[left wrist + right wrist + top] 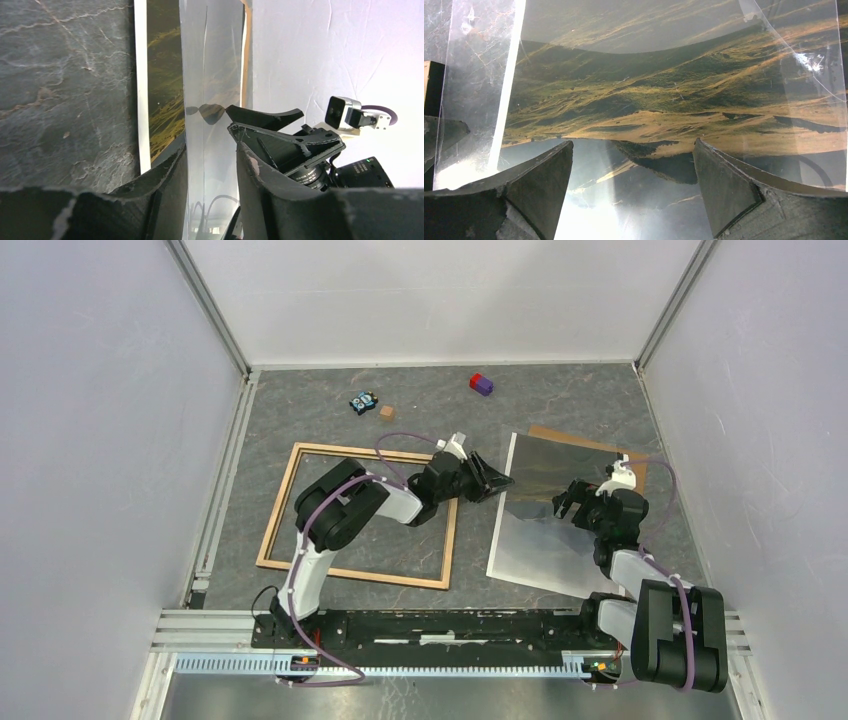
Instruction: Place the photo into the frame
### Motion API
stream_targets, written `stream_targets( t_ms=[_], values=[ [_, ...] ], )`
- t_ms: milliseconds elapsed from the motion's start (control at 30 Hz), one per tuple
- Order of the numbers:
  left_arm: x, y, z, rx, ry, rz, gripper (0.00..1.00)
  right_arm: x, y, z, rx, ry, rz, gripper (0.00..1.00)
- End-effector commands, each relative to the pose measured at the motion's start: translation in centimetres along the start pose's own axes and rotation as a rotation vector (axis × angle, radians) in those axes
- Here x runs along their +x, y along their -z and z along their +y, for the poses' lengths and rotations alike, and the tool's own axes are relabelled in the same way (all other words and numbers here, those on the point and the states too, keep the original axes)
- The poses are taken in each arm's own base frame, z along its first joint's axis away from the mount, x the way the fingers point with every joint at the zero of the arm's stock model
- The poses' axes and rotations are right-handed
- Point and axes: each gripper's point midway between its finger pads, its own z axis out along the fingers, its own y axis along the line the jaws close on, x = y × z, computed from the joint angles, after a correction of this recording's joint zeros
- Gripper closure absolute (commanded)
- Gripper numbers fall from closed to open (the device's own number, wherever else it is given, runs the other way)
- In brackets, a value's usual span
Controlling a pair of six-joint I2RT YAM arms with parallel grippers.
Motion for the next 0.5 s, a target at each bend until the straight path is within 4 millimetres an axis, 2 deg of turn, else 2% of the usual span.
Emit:
stream_targets(
  t_ms=[0, 133, 267, 400, 467],
  values=[
    [-0.2, -0.9, -3.0, 0.130, 0.049, 0.012, 0.56, 5.2, 1.0, 0.1, -0.021, -0.055, 0.186, 0.05],
    [-0.1, -1.5, -2.5, 0.089, 0.034, 0.025, 0.61, 5.3, 1.1, 0.2, -0.030, -0.051, 0.189, 0.05],
    [-0.2, -2.1, -1.3, -0.001, -0.022, 0.041, 0.78, 5.0, 1.1, 0.3, -0.031, -0.042, 0.184, 0.04],
    [-1.4, -1.5, -1.3, -0.030, -0.057, 0.024, 0.96, 4.4, 1.2, 0.5, -0.036, -0.026, 0.177, 0.03],
    [-2.3, -0.8, -1.6, -0.033, -0.061, 0.015, 0.98, 4.3, 1.2, 0.9, -0.046, -0.006, 0.205, 0.02]
  ],
)
